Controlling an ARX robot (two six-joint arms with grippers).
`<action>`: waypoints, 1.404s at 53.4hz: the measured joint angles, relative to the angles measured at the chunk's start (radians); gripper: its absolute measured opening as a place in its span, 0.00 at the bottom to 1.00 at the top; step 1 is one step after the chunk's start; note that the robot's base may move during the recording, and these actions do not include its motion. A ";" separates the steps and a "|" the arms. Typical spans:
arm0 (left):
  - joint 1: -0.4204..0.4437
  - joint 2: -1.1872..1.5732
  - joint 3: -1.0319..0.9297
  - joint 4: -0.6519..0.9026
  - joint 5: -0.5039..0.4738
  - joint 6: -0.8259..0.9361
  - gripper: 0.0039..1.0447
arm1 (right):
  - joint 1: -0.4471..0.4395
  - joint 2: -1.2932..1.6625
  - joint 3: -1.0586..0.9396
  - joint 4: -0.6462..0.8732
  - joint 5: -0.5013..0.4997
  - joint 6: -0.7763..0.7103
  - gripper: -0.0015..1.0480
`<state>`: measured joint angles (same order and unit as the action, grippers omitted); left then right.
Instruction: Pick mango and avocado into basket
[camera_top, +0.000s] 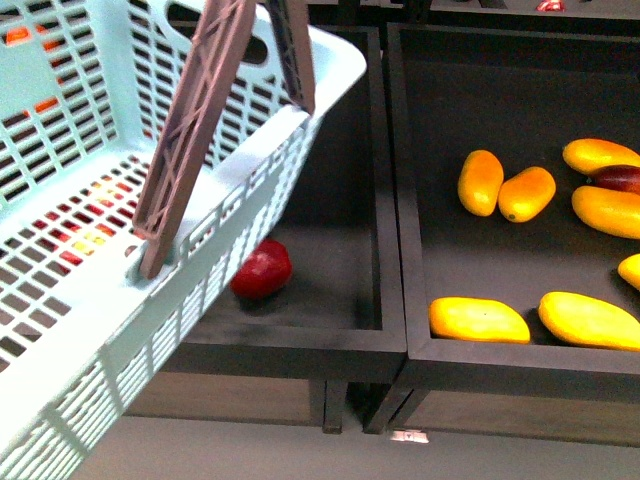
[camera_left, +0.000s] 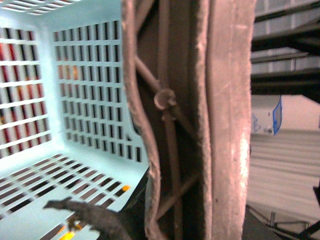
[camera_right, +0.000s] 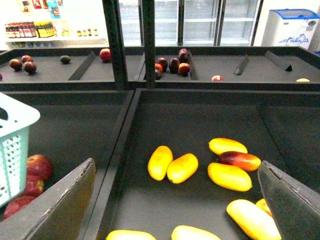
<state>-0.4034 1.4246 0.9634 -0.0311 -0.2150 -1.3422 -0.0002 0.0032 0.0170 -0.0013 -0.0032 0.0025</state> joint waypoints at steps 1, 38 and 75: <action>0.003 0.048 0.040 0.000 0.025 0.003 0.14 | 0.000 0.000 0.000 0.000 0.000 0.000 0.92; -0.198 0.552 0.698 -0.087 0.393 0.241 0.14 | 0.000 0.000 0.000 0.000 0.003 0.000 0.92; -0.208 0.552 0.698 -0.087 0.398 0.266 0.14 | -0.352 0.705 0.259 0.043 -0.229 0.151 0.92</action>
<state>-0.6117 1.9770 1.6611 -0.1181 0.1833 -1.0767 -0.3527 0.7078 0.2756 0.0414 -0.2321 0.1539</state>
